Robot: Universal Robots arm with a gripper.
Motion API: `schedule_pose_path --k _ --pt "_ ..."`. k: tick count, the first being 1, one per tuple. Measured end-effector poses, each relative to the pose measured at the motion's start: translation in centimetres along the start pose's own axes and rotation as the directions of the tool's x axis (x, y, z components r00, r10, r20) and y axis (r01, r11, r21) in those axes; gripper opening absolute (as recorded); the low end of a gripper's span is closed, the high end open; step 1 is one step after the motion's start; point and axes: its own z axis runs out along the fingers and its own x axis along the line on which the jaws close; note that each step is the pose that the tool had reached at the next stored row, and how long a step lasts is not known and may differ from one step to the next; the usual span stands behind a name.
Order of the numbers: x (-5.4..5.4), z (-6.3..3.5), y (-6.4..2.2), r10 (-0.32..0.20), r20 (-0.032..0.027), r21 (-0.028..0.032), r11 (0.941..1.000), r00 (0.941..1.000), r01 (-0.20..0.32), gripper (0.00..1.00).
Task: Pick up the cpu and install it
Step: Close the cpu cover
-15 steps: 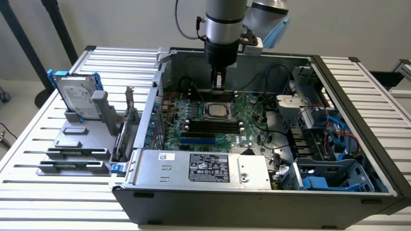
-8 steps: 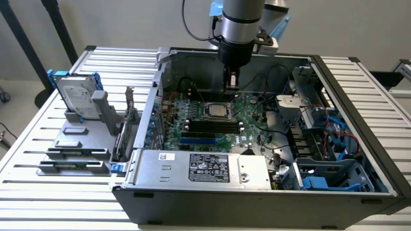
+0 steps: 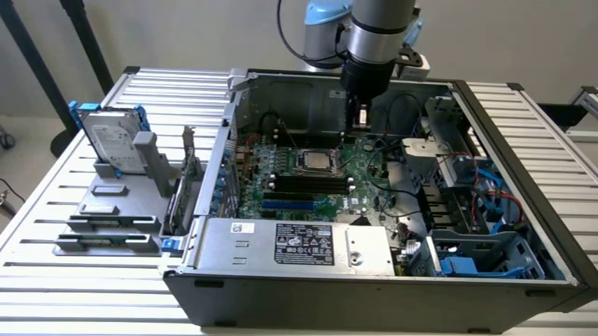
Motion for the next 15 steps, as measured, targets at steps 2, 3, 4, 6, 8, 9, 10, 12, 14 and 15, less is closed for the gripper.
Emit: schedule_pose_path --k 2,3,4,6,8,9,10,12,14,15 --pt "0.0 -0.05 0.92 0.000 -0.0004 0.0010 1.0000 1.0000 0.000 0.11" --pt "0.0 -0.07 1.37 0.000 -0.0007 0.0015 1.0000 1.0000 0.000 0.11" --pt "0.1 -0.09 1.82 0.000 -0.0008 0.0024 1.0000 1.0000 0.000 0.11" --pt "0.1 -0.11 2.71 0.000 -0.0013 0.0046 1.0000 1.0000 0.000 0.11" --pt "0.1 -0.11 3.58 0.000 -0.0017 0.0079 1.0000 1.0000 0.000 0.11" --pt "0.1 -0.11 3.99 0.000 -0.0018 0.0101 0.9999 1.0000 0.000 0.11" --pt "0.1 -0.07 4.30 0.000 -0.0020 0.0126 0.9999 1.0000 0.000 0.11" --pt "0.1 0.17 4.51 -0.002 -0.0019 0.0147 0.9999 1.0000 0.002 0.11" --pt "0.1 0.50 4.50 -0.005 -0.0018 0.0150 0.9999 1.0000 0.005 0.11" --pt "0.1 0.68 4.51 -0.008 -0.0019 0.0151 0.9999 1.0000 0.008 0.11"
